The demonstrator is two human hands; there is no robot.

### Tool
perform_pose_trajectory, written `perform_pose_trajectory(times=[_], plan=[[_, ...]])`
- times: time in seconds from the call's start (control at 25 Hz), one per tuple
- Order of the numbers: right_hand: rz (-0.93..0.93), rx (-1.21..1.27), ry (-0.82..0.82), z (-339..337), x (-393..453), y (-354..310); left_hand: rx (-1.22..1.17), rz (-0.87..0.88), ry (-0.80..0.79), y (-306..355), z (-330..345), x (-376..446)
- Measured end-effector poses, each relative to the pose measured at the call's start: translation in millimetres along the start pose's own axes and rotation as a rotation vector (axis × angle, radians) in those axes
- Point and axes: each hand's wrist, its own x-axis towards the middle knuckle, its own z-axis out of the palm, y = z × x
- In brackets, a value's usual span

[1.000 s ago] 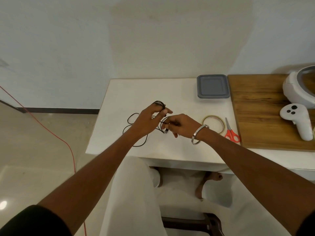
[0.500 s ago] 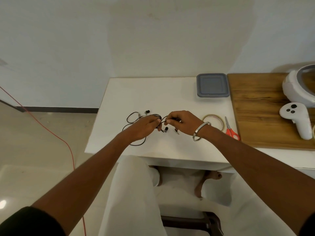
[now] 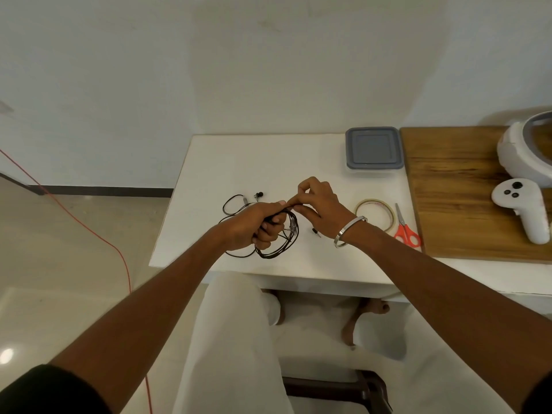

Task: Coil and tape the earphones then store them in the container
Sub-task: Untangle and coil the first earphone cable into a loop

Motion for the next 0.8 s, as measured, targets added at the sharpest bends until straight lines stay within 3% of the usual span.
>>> perform_pose_trajectory(times=[0.24,0.36,0.52,0.8], plan=[[-0.006,0.289,0.057,0.5,-3.4,-11.3,-0.207,0.016,-0.007,3.1,6.6,-1.1],[0.176,0.482,-0.026,-0.7,-3.5,-16.5,-0.236,0.057,0.033,4.0,2.6,0.5],[0.391,0.970,-0.118,-5.6,-2.2,-27.3,-0.240,0.080,0.097,5.4,-0.4,2.8],[0.329,0.771,-0.145,-7.8,-2.7,-21.5,-0.245,0.088,0.205,3.3,-2.4,8.6]])
